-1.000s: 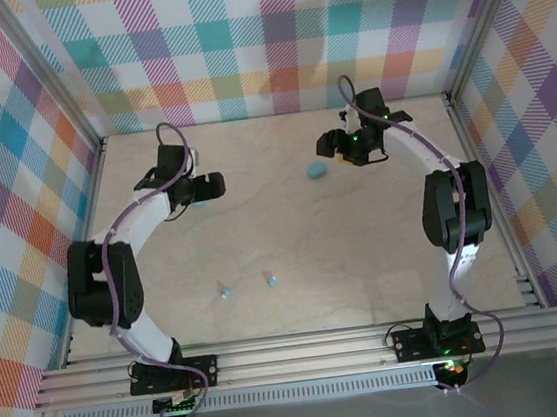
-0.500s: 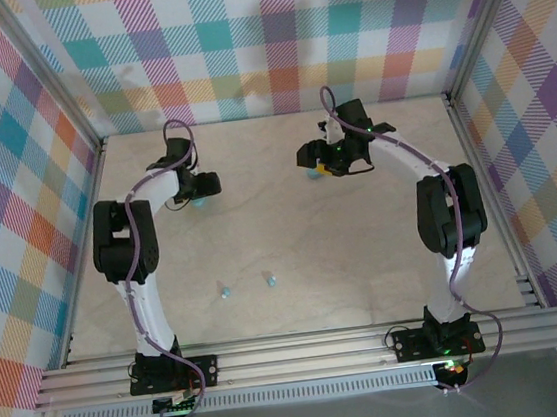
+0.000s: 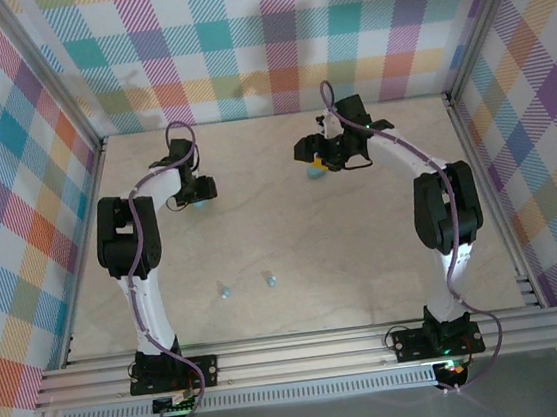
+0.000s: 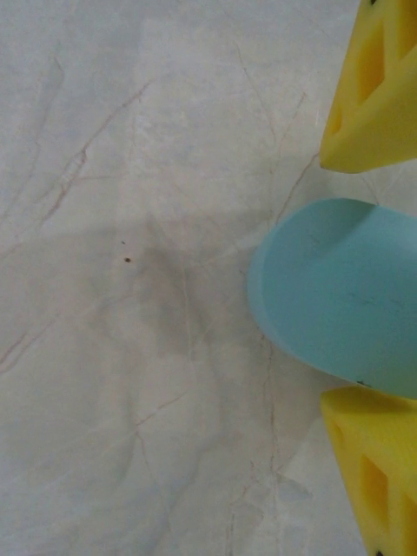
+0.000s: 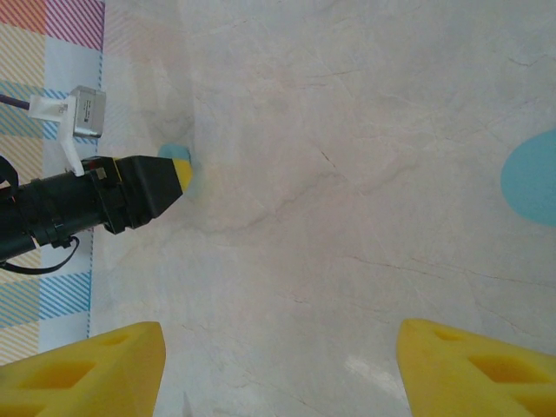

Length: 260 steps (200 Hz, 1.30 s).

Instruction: Insert the wireless bluetooth earbuds into the charging case

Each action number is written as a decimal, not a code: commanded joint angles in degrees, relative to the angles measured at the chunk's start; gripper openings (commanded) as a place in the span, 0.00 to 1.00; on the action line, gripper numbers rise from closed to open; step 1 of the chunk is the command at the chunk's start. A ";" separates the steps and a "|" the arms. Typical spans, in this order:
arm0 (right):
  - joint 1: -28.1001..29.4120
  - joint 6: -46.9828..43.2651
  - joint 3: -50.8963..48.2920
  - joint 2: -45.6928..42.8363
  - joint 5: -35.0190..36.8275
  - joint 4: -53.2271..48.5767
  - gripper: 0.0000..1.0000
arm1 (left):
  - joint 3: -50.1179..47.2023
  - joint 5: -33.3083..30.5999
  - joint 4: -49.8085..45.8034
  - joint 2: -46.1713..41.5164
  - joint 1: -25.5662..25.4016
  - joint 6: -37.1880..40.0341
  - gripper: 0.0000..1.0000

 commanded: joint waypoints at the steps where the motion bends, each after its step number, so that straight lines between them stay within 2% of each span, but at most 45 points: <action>1: 0.05 -0.29 1.49 -0.99 -1.42 0.49 0.71 | -0.30 -1.00 -2.27 -0.15 0.40 0.22 0.63; 79: -0.42 2.18 -3.91 -5.73 -4.13 2.77 0.72 | -3.77 -0.96 -0.78 -0.82 0.44 3.37 0.47; 146: -0.70 5.19 -6.40 -7.47 -8.56 4.34 0.72 | -11.54 4.13 3.71 -6.78 -0.48 8.21 0.18; 177: -0.72 6.50 -7.72 -9.36 -10.19 4.46 0.72 | -15.93 9.09 6.30 -12.98 -1.97 10.17 0.16; 211: -0.12 8.83 -11.21 -12.77 -12.26 5.52 0.72 | -19.50 17.27 8.01 -20.82 -3.92 11.04 0.16; 260: 2.96 7.18 -15.07 -18.11 -11.30 1.61 0.72 | -23.89 29.02 12.32 -30.45 -9.93 11.81 0.18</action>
